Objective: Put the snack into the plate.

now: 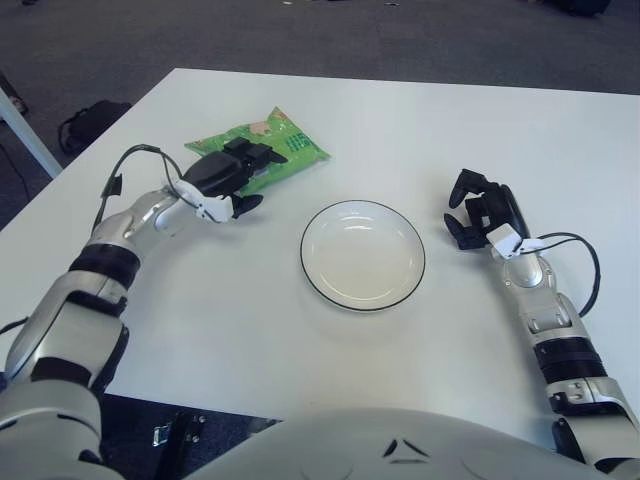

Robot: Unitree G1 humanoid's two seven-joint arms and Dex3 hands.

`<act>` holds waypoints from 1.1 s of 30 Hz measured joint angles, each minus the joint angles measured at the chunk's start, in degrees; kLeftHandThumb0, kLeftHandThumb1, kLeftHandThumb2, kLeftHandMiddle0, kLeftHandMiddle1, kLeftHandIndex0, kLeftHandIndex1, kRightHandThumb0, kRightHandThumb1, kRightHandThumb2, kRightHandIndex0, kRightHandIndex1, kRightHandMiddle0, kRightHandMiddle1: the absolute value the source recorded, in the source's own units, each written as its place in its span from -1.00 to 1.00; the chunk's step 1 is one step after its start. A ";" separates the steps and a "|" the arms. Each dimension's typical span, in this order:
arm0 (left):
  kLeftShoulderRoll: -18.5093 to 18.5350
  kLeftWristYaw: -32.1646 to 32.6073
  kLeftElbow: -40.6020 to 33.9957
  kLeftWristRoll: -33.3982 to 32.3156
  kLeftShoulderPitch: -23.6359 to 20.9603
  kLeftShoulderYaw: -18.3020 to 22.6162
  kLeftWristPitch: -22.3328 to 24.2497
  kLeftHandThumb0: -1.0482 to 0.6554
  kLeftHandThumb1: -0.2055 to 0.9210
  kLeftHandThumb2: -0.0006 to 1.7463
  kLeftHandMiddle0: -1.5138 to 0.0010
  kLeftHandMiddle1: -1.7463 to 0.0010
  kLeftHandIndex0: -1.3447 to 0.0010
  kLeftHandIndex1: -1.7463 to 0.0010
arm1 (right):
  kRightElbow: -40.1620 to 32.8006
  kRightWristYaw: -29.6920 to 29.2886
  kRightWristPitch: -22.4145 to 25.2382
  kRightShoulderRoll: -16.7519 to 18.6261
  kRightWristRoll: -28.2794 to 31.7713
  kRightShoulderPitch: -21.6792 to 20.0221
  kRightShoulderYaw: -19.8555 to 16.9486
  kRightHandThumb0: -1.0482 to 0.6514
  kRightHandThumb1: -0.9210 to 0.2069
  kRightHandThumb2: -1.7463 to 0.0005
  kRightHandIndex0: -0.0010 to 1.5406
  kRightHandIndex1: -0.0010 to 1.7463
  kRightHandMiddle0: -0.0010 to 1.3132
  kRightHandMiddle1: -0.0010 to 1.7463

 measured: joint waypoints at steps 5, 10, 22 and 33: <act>2.12 -3.85 -3.97 -3.95 4.35 1.98 -3.42 -0.79 1.00 0.29 0.68 0.08 1.00 -0.32 | -0.31 0.16 0.46 -0.17 -0.40 0.06 0.20 -0.38 0.22 -0.63 0.71 1.00 0.05 1.00; 4.25 -9.66 -6.64 -7.93 6.31 3.22 -5.34 -0.79 1.00 0.27 0.69 0.11 1.00 -0.32 | -0.44 0.16 0.74 -0.24 -0.52 0.09 0.28 -0.38 0.22 -0.63 0.71 1.00 0.05 1.00; 6.25 -14.55 -8.80 -7.25 7.11 5.79 -7.63 -0.71 1.00 0.24 0.70 0.12 1.00 -0.31 | -0.45 0.17 0.76 -0.25 -0.51 0.07 0.36 -0.38 0.23 -0.64 0.71 1.00 0.05 1.00; -0.86 -0.32 -13.88 7.21 6.79 9.75 4.91 -0.63 1.00 0.03 0.78 0.18 1.00 -0.14 | -0.25 0.40 0.75 -0.69 -0.49 -0.04 0.56 -0.39 0.25 -0.65 0.72 1.00 0.07 1.00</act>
